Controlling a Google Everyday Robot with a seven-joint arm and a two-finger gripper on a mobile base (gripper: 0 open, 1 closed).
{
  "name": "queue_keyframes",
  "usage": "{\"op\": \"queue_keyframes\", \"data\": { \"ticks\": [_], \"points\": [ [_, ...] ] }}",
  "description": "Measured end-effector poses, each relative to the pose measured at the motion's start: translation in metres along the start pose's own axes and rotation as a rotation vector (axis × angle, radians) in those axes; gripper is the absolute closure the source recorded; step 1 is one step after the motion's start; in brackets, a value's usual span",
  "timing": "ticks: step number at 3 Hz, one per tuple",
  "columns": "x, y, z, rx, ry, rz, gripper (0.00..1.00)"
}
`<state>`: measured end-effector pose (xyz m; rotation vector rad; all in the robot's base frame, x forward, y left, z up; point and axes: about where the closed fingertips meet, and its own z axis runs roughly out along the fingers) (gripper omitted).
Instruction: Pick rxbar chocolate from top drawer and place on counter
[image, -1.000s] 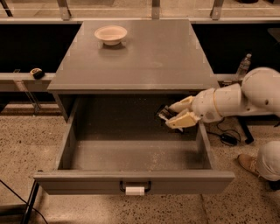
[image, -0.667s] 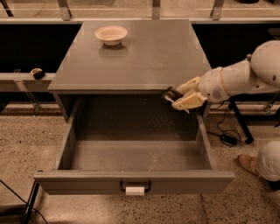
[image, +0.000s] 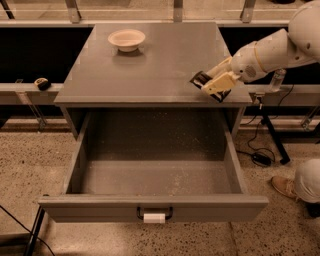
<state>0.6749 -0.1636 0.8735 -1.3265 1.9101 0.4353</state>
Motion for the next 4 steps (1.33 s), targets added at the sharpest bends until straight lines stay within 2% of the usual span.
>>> {"op": "queue_keyframes", "data": {
  "ticks": [1,2,3,4],
  "points": [
    [-0.009,-0.009,-0.006,0.02,-0.012,-0.005,1.0],
    [-0.008,-0.011,0.002,0.031,0.028,0.005,1.0],
    [-0.019,-0.027,0.024,0.086,0.054,0.025,1.0],
    [-0.035,-0.052,0.05,0.155,0.04,0.065,1.0]
  ]
}}
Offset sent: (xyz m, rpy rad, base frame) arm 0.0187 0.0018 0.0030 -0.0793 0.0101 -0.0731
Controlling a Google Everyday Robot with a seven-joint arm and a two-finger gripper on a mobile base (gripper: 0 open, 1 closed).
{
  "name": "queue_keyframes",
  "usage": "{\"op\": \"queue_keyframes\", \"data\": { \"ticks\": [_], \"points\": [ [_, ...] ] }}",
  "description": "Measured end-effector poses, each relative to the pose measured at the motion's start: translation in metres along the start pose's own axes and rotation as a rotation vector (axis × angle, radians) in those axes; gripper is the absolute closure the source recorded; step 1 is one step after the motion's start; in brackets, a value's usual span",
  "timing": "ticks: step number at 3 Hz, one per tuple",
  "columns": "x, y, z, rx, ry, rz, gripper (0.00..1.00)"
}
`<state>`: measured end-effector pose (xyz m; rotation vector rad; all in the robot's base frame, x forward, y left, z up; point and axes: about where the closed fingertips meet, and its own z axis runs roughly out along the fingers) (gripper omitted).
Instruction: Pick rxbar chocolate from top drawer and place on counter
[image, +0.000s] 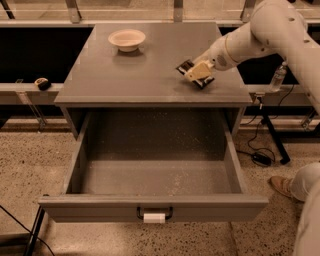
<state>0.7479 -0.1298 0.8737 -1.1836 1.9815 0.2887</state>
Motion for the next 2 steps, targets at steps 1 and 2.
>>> {"op": "queue_keyframes", "data": {
  "ticks": [1,2],
  "points": [
    [-0.0062,-0.0123,0.0206,0.027,-0.005,0.03,1.0],
    [-0.0072,-0.0128,0.0225,0.028,-0.006,0.033,0.82]
  ]
}}
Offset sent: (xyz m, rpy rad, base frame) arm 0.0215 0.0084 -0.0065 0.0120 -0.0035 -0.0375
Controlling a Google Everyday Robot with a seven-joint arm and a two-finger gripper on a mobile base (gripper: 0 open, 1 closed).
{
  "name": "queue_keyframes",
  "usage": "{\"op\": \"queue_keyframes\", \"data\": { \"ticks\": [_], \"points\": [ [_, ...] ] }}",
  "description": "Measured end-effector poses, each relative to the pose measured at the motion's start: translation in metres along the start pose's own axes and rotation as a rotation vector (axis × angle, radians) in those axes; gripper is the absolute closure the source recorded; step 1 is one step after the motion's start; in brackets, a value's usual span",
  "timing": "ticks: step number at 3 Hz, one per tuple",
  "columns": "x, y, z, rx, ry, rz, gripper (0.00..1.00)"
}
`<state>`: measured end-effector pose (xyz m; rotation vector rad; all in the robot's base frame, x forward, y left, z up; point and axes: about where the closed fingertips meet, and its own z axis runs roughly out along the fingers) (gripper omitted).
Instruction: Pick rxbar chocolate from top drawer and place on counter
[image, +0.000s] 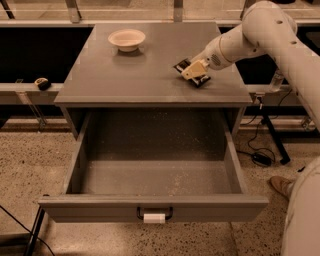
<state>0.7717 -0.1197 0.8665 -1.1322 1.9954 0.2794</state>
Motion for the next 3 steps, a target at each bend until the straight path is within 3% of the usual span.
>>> {"op": "queue_keyframes", "data": {
  "ticks": [3],
  "points": [
    [0.0,0.0,0.0001,0.0,0.0,0.0,0.13]
  ]
}}
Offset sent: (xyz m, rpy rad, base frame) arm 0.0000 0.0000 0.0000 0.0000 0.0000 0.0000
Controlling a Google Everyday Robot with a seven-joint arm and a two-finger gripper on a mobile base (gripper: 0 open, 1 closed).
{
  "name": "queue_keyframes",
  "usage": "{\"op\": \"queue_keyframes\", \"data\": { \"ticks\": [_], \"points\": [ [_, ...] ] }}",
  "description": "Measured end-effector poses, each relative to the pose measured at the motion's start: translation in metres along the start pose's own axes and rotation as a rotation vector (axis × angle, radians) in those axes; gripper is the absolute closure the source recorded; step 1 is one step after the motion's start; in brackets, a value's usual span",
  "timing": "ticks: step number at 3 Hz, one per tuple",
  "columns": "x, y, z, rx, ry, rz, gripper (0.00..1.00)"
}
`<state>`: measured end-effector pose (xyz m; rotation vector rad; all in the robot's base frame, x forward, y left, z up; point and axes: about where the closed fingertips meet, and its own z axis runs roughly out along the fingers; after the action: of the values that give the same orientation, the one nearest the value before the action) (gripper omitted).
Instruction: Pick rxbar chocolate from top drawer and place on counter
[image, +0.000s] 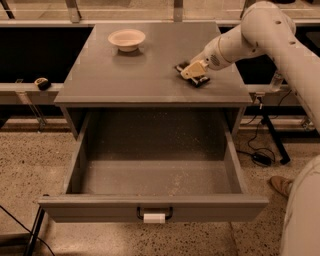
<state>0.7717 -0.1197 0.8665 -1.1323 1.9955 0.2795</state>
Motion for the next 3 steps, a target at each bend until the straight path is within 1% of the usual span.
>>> {"op": "queue_keyframes", "data": {
  "ticks": [1,2,3],
  "points": [
    [-0.003,0.001,-0.005,-0.008,-0.006,-0.012,0.0],
    [0.0,-0.005,-0.023,0.001,-0.011,-0.026,0.0],
    [0.009,-0.012,-0.052,0.012,0.063,-0.088,0.0]
  ]
}}
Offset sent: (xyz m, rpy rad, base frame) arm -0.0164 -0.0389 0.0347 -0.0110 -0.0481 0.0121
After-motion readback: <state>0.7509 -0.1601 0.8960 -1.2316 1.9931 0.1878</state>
